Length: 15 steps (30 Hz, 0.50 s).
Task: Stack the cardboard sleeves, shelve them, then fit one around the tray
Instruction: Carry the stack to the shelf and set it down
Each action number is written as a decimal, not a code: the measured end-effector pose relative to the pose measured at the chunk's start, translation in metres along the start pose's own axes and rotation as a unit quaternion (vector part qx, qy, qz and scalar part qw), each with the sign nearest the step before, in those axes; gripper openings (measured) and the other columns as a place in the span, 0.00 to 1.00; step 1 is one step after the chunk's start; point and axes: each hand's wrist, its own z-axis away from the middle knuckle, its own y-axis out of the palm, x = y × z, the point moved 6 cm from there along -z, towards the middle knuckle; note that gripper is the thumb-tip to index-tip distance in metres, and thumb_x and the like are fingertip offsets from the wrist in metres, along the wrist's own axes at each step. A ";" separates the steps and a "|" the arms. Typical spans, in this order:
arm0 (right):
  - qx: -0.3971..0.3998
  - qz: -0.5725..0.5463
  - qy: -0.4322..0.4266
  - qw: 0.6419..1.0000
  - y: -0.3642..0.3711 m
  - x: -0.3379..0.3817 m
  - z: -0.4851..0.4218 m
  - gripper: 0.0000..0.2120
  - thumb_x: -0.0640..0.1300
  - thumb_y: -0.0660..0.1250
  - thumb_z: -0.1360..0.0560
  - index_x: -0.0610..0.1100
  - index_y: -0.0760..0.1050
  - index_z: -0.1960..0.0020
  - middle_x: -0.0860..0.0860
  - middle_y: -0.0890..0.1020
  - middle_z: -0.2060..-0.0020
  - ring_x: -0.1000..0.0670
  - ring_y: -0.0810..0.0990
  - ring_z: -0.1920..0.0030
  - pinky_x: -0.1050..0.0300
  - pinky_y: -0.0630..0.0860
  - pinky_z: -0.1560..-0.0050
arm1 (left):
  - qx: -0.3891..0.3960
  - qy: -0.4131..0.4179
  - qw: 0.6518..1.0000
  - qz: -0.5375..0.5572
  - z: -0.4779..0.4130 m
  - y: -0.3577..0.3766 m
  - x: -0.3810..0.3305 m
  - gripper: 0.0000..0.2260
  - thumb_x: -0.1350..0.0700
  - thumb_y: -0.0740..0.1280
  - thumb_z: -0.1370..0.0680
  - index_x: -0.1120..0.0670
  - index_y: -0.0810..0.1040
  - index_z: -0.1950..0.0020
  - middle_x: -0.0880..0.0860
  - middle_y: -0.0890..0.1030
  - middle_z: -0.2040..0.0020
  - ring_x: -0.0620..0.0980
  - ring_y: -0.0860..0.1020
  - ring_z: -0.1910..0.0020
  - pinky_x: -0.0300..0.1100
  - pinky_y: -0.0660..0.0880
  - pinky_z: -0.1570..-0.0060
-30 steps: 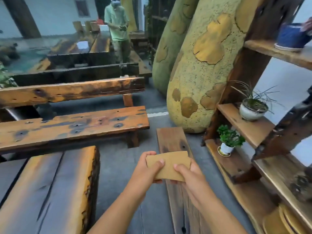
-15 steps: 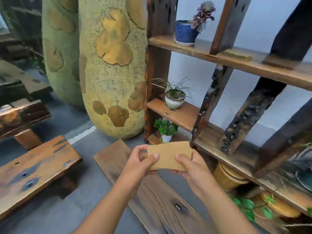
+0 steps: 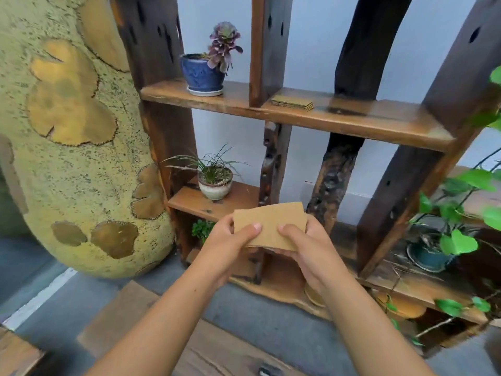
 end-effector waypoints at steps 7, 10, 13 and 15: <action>-0.015 -0.014 -0.051 0.998 -0.021 0.067 -0.069 0.10 0.40 0.70 0.23 0.53 0.76 0.45 0.49 0.84 0.45 0.50 0.84 0.46 0.47 0.83 0.43 | 0.014 0.042 0.999 -0.023 -0.077 0.042 -0.067 0.14 0.61 0.69 0.20 0.60 0.74 0.36 0.57 0.83 0.44 0.49 0.83 0.50 0.44 0.82 0.54; -0.026 0.018 -0.058 0.998 -0.021 0.093 -0.096 0.14 0.43 0.71 0.23 0.50 0.77 0.39 0.50 0.84 0.45 0.51 0.84 0.46 0.52 0.83 0.48 | 0.020 0.047 0.998 -0.032 -0.108 0.046 -0.095 0.16 0.61 0.70 0.21 0.61 0.74 0.34 0.61 0.82 0.39 0.55 0.82 0.44 0.55 0.79 0.39; -0.065 0.108 -0.071 0.989 -0.020 0.125 -0.129 0.21 0.49 0.72 0.25 0.48 0.75 0.33 0.52 0.83 0.44 0.52 0.82 0.47 0.53 0.81 0.50 | 0.028 0.071 0.995 -0.060 -0.143 0.048 -0.128 0.16 0.58 0.72 0.22 0.57 0.75 0.35 0.58 0.83 0.40 0.56 0.82 0.41 0.57 0.77 0.35; -0.105 0.126 -0.078 0.983 -0.019 0.147 -0.151 0.25 0.52 0.74 0.27 0.46 0.74 0.33 0.51 0.83 0.43 0.51 0.81 0.44 0.51 0.80 0.45 | 0.043 0.101 0.992 -0.062 -0.169 0.052 -0.152 0.17 0.58 0.72 0.22 0.58 0.75 0.34 0.57 0.83 0.41 0.55 0.82 0.41 0.57 0.78 0.36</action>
